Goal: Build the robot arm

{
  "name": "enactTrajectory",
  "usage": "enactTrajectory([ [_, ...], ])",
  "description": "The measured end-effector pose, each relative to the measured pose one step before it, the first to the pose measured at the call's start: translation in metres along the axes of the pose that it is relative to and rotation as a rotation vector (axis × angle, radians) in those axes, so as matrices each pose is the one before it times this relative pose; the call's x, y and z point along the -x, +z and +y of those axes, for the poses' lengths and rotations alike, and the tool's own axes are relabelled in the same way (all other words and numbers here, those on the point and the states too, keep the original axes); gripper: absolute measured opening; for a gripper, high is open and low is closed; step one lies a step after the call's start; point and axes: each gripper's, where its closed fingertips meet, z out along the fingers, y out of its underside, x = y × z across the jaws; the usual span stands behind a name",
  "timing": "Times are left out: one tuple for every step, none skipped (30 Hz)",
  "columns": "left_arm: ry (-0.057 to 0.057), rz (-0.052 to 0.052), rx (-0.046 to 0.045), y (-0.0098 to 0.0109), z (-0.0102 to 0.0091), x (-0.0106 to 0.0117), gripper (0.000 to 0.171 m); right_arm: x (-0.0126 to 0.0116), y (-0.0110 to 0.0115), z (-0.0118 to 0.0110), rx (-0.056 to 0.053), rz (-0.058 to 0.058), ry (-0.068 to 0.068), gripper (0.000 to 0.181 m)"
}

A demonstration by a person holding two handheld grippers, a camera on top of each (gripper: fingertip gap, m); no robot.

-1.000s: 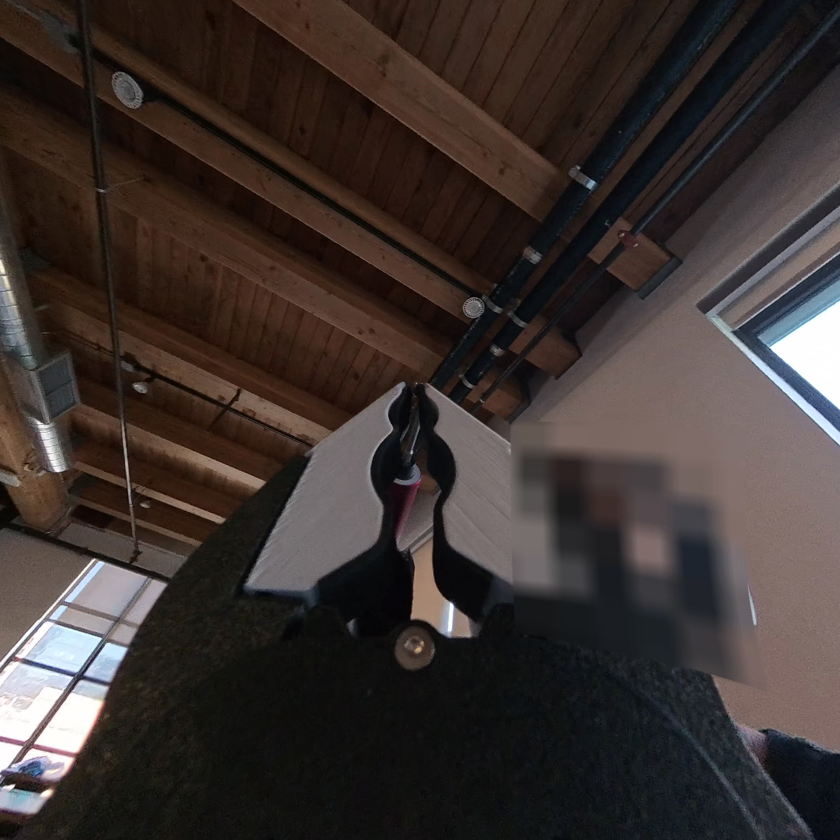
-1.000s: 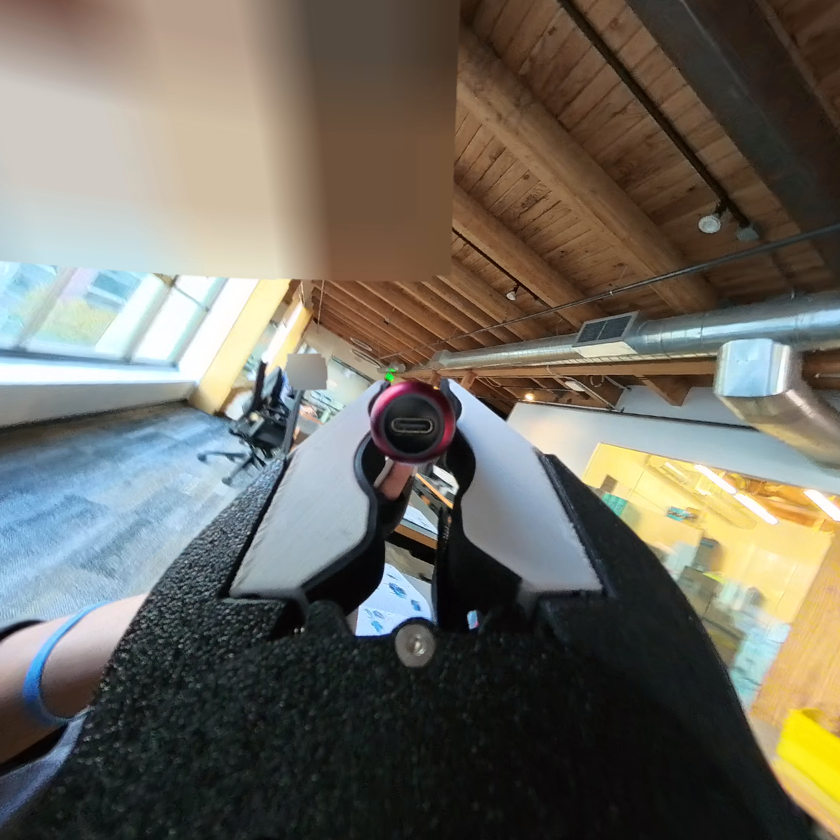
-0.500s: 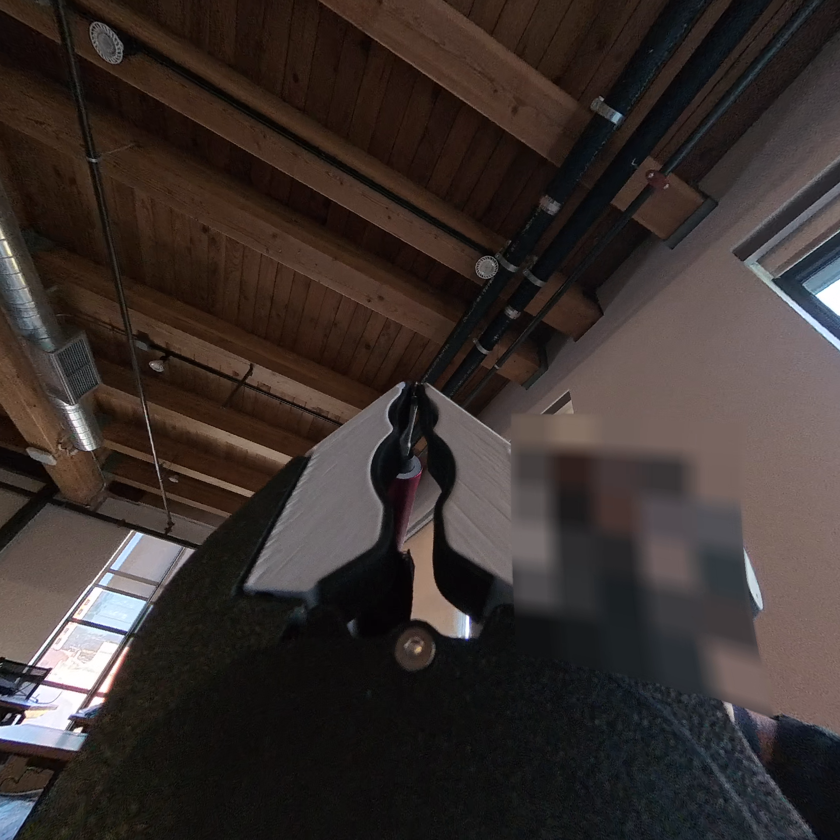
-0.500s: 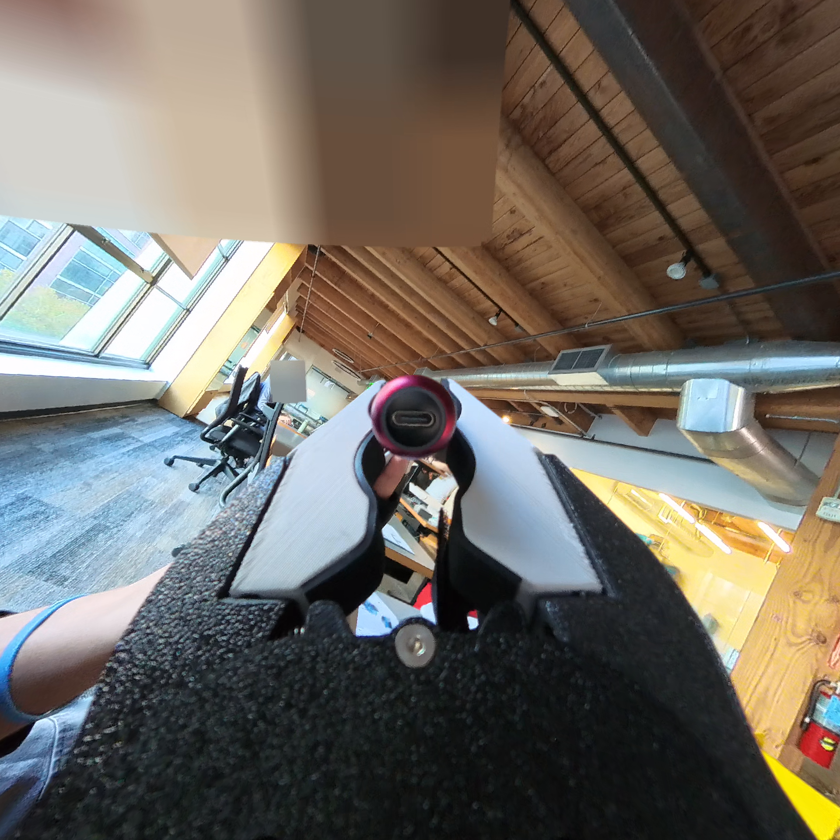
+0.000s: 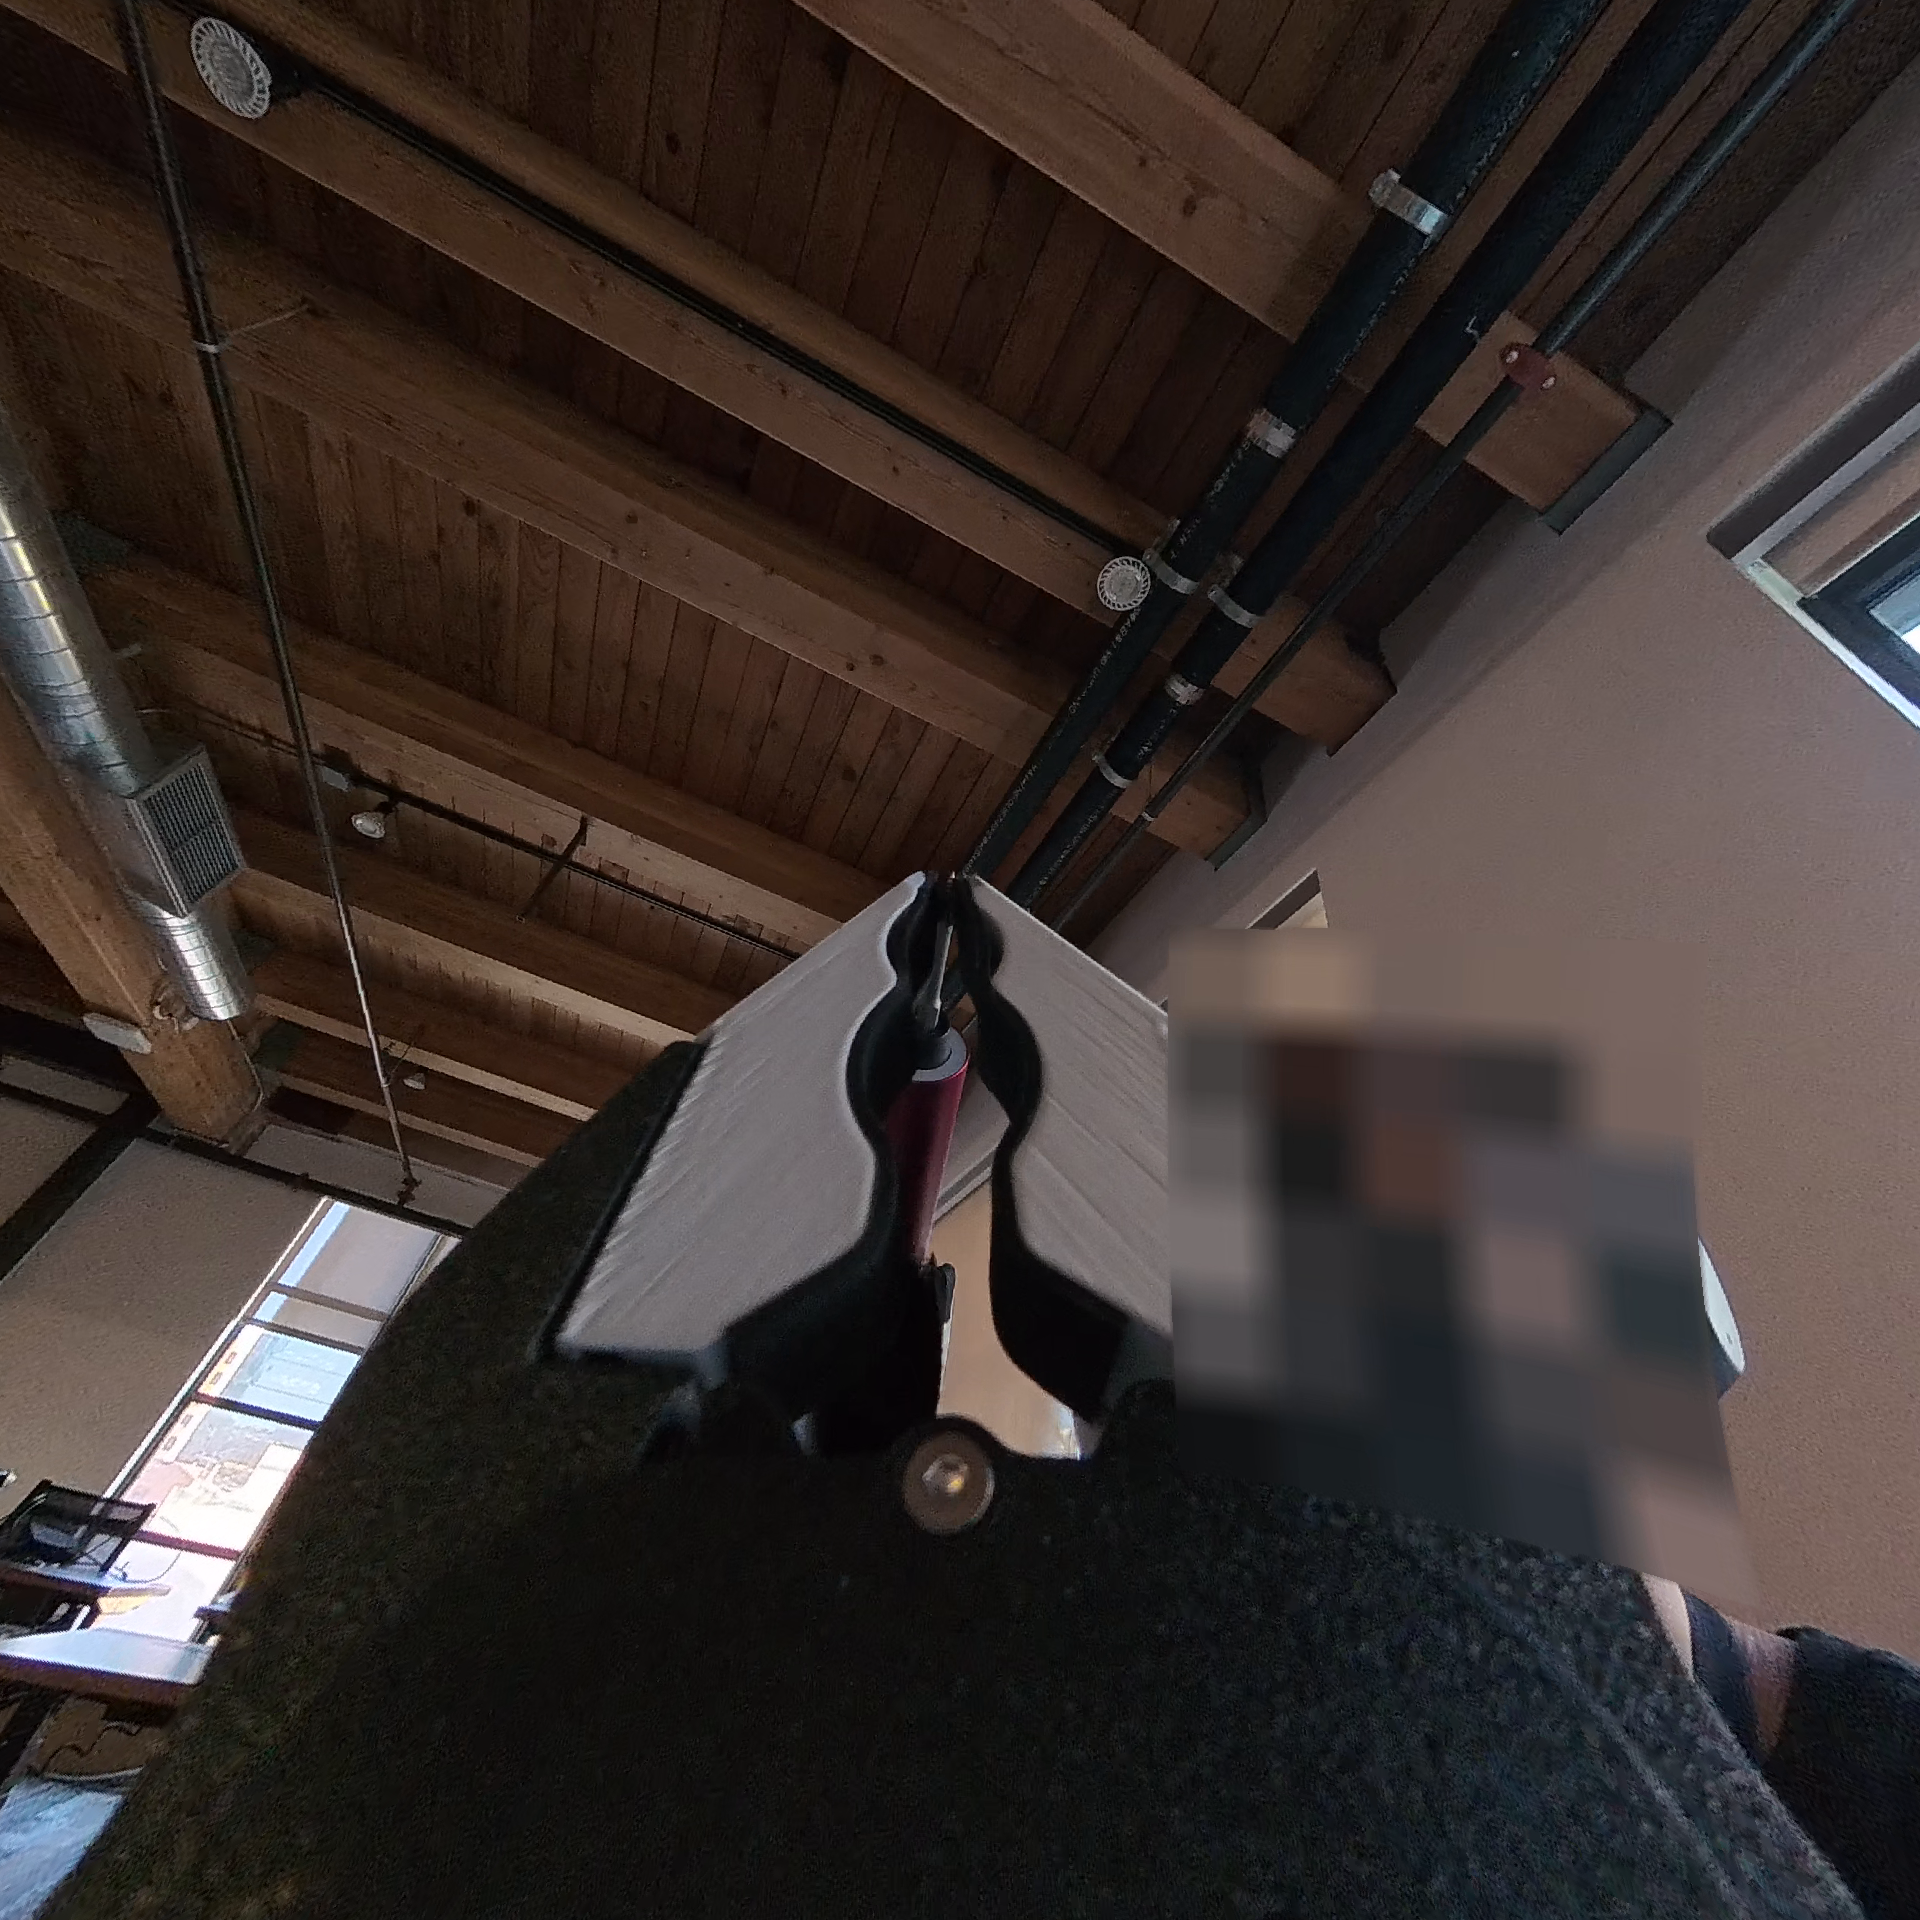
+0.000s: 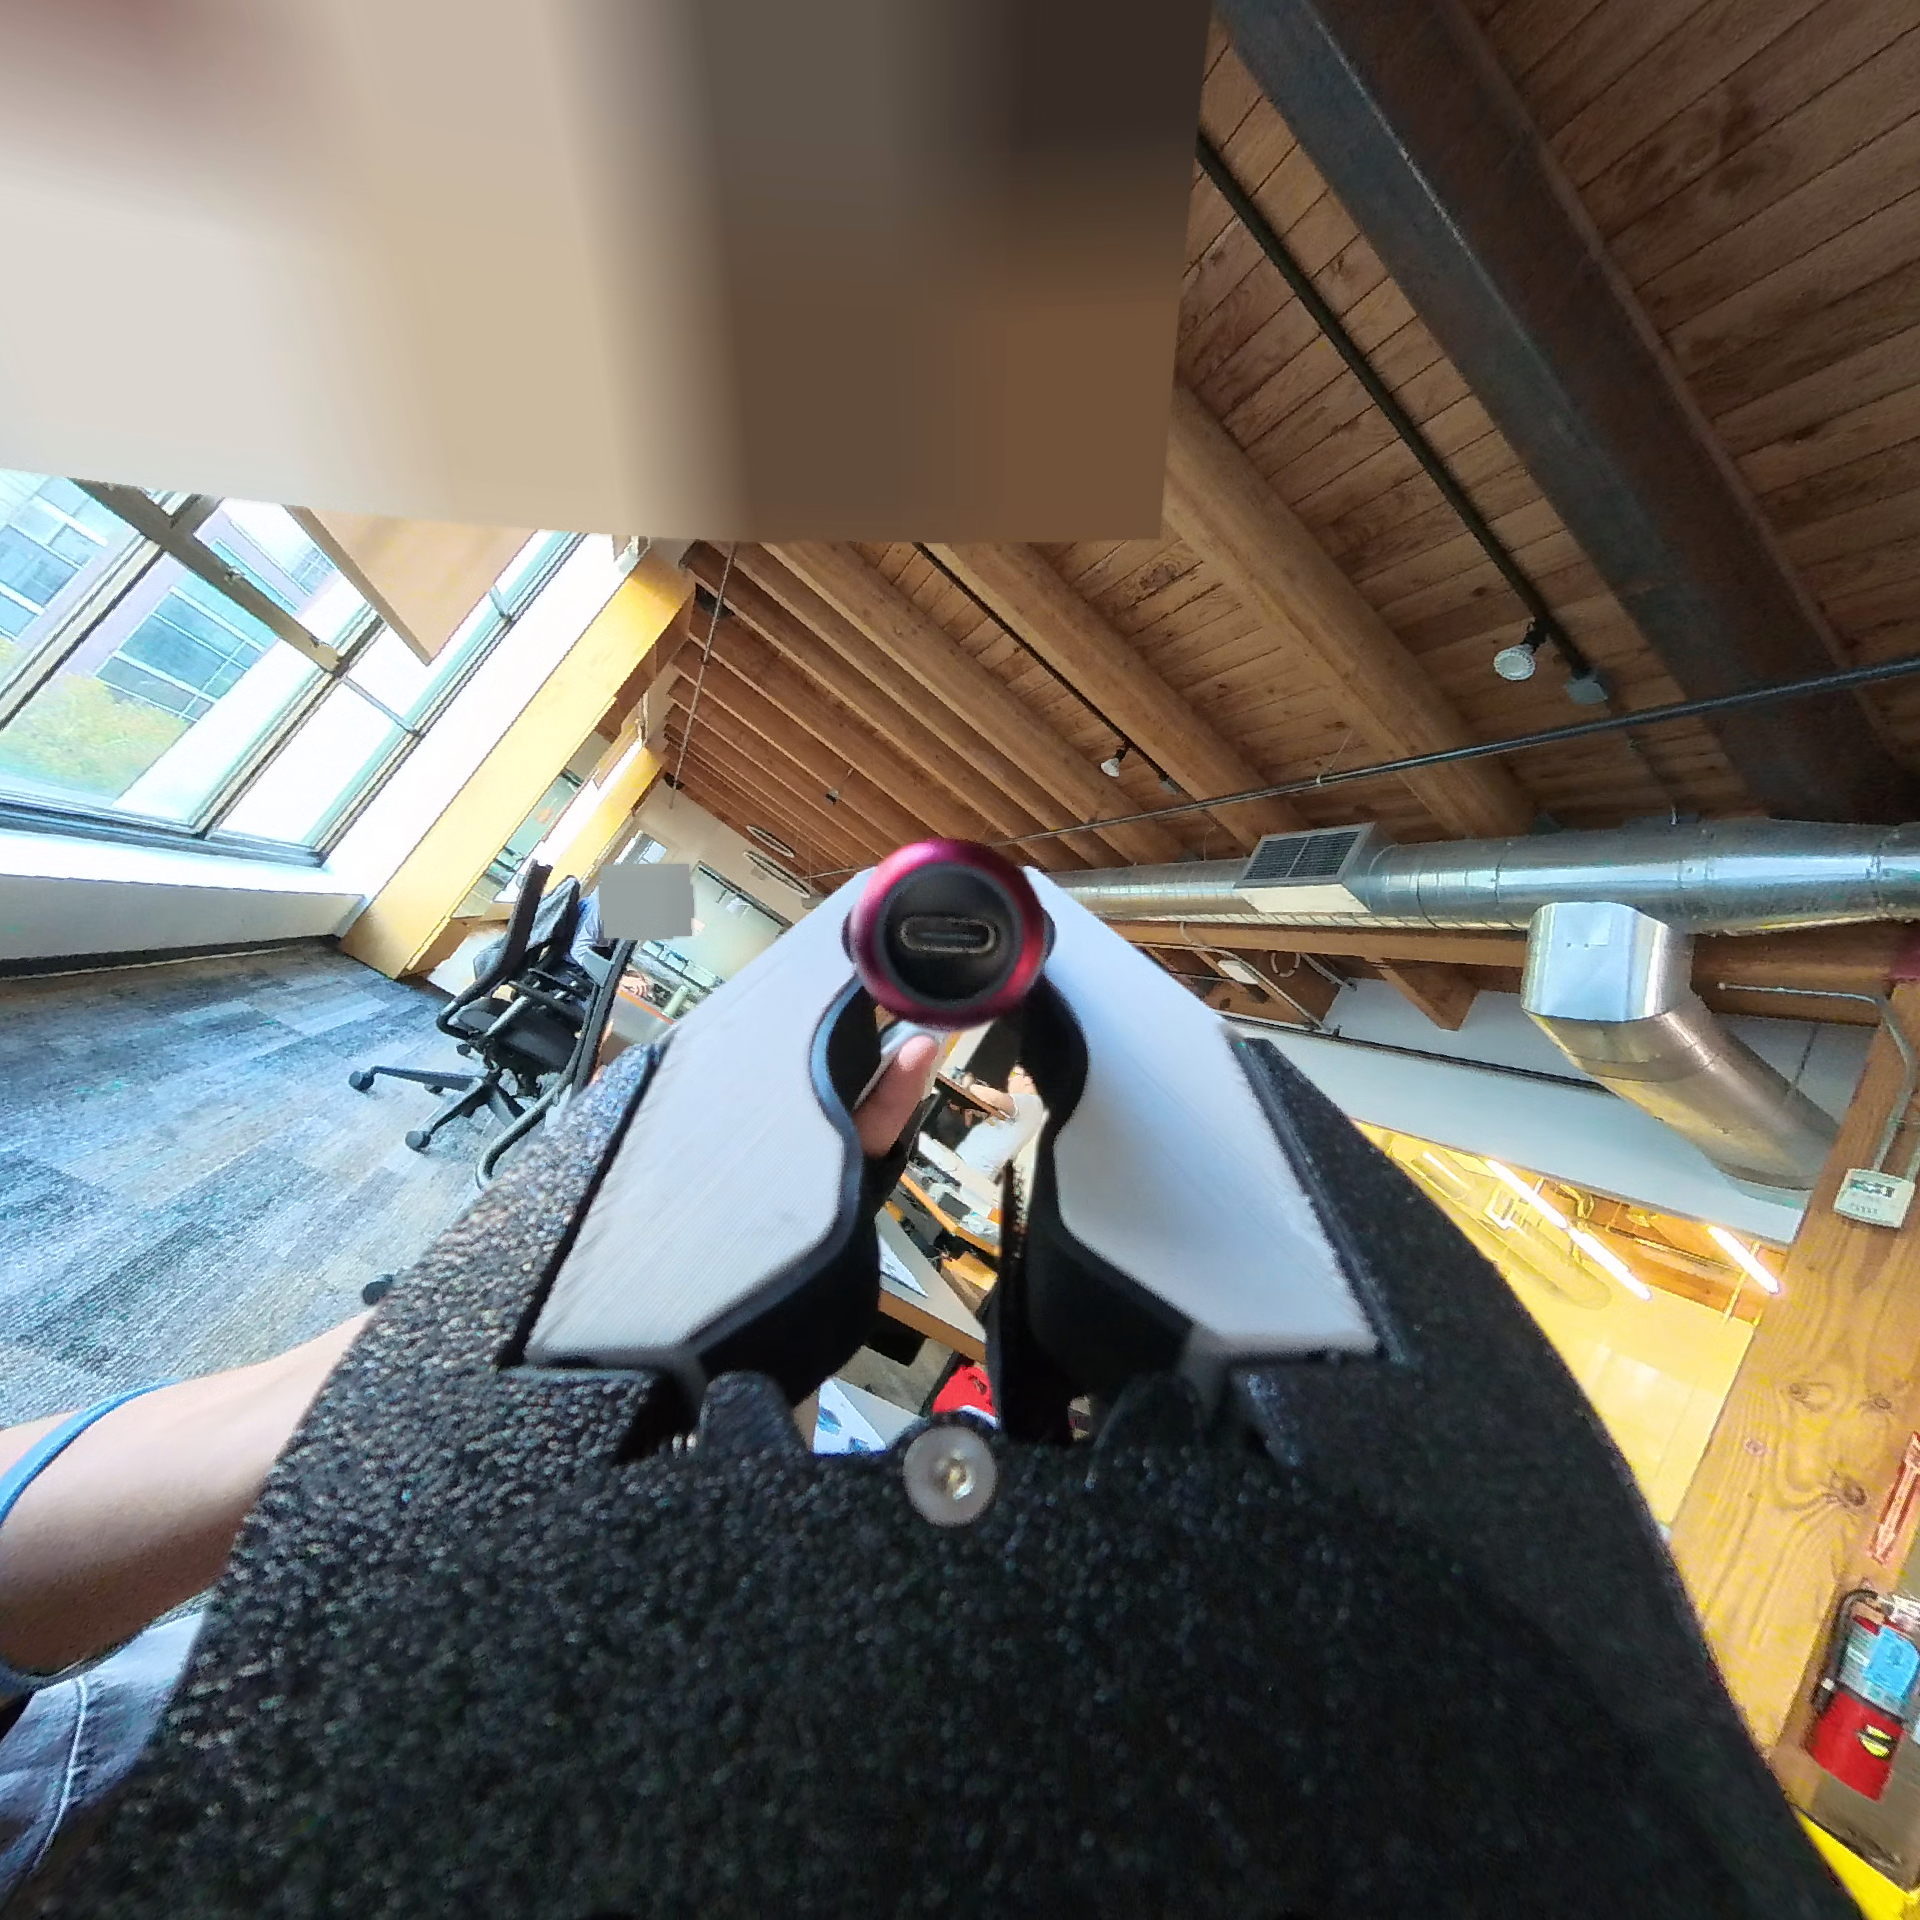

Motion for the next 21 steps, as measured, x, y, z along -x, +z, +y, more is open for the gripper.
enactTrajectory([
  [0.0005,0.0002,0.00105,0.00003,0.00022,-0.0001,0.002,-0.00014,-0.00003,-0.00045,-0.0007,0.0001,0.0018,0.02],
  [0.0011,-0.0009,0.0015,0.00007,0.00017,0.00007,0.002,0.00016,-0.00004,-0.00041,-0.0022,0.0005,-0.0006,0.02],
  [0.0,-0.0018,-0.0013,-0.00015,-0.00032,0.00028,0.002,0.0003,0.00016,-0.00011,0.0011,-0.0006,-0.0021,0.02],
  [-0.0014,-0.0011,-0.00317,-0.00037,-0.00081,0.00022,0.002,0.0001,0.00027,0.00023,0.0036,-0.0001,-0.0006,0.02],
  [0.0006,-0.0008,-0.00418,-0.00058,-0.00118,0.00025,0.002,0.00006,-0.00007,-0.00068,-0.0026,0.0003,0.0005,0.02],
  [-0.0006,-0.0004,-0.00456,-0.0008,-0.00149,0.00024,0.002,-0.00021,-0.00018,-0.00081,-0.0044,0.0,0.004,0.02],
  [0.0002,0.0004,-0.00455,-0.0009,-0.00167,-0.00012,0.002,-0.0005,-0.00019,-0.00044,-0.0013,-0.0002,0.006,0.02],
  [0.0033,-0.0027,-0.0013,-0.00072,-0.00111,0.00026,0.002,-0.00085,-0.00026,-0.00046,-0.0026,0.0027,0.0013,0.02],
  [0.0037,-0.002,-0.00023,-0.0005,-0.00052,0.00009,0.002,-0.00057,-0.00013,0.00013,-0.0003,0.0008,0.0014,0.019],
  [0.0018,0.0,0.00122,-0.00037,0.00014,-0.00024,0.002,0.00012,0.00003,0.00053,0.0017,-0.0032,0.006,0.019],
  [0.0004,0.0018,0.00162,-0.00014,0.00034,-0.00052,0.002,0.00007,0.00016,0.00038,-0.0006,-0.0015,0.004,0.019],
  [-0.0014,0.0007,0.00111,0.0,0.00045,-0.00019,0.002,0.00025,0.00013,0.00042,-0.0003,-0.0002,0.0009,0.019],
  [-0.0018,0.0005,-0.00158,-0.00011,0.00004,-0.00005,0.002,-0.00022,0.00011,0.00011,-0.0009,0.0034,-0.0041,0.02],
  [-0.0015,0.0019,-0.00243,-0.00029,-0.00023,-0.00018,0.002,0.0002,0.00033,0.00013,0.0006,-0.0016,-0.0001,0.019],
  [-0.0005,0.0013,0.00114,-0.00016,0.00018,-0.0001,0.002,0.00011,0.00002,-0.00047,-0.0025,-0.0008,0.0032,0.019],
  [0.0024,-0.0021,0.00225,-0.00018,0.00063,0.00048,0.002,0.00019,-0.00011,-0.00078,-0.0049,-0.0012,0.0033,0.02],
  [0.0036,-0.0037,0.00121,-0.00017,0.00029,0.00069,0.002,0.00027,0.00009,-0.00026,-0.0003,-0.0024,0.0025,0.02],
  [0.0007,-0.0017,-0.00129,-0.00034,-0.00008,0.00066,0.002,0.00032,0.00008,0.00026,0.003,-0.0018,-0.0013,0.02],
  [-0.0027,0.0015,-0.00112,-0.00019,-0.0001,0.00036,0.002,-0.00007,-0.00019,-0.00003,0.001,0.0035,-0.0087,0.02],
  [-0.0033,0.003,-0.00076,-0.0001,0.00002,0.00009,0.002,-0.00004,-0.00015,-0.00027,0.0005,0.0022,-0.008,0.02],
  [-0.0022,0.0014,-0.00193,-0.00022,0.00001,0.00023,0.002,0.00006,0.00017,0.0,0.0026,-0.0023,0.0008,0.02],
])
